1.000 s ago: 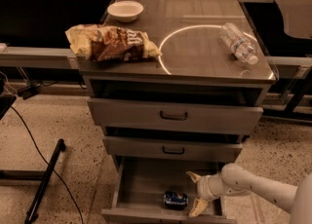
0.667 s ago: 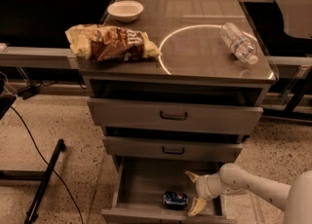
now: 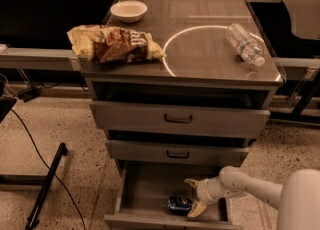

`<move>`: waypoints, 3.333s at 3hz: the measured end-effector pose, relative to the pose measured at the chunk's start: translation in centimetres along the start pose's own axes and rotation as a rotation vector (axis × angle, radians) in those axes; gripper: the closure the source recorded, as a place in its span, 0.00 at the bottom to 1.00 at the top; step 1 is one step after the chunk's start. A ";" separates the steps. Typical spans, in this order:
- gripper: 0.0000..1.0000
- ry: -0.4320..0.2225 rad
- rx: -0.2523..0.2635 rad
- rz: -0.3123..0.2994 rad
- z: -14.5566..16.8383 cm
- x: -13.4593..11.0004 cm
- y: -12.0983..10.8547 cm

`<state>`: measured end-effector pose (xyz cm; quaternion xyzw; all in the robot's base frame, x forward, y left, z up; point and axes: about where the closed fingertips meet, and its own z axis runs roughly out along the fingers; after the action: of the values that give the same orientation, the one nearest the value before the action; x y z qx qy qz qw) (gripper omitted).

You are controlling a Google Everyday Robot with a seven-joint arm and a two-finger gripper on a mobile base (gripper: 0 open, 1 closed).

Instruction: Pick pepsi can from bottom drawer and place on counter

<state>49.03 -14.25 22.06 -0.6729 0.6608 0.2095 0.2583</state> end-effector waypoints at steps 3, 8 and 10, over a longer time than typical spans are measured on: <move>0.19 0.026 -0.016 -0.035 4.3 1.7 0.1; 0.25 -0.066 -0.003 -0.025 4.2 1.2 -0.9; 0.24 -0.045 -0.035 -0.042 5.3 1.9 -1.3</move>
Offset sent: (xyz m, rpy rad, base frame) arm 0.0045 0.0068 -0.0467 -0.0390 -0.0240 0.0322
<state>50.69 -12.46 16.82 -0.6862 0.6366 0.2307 0.2658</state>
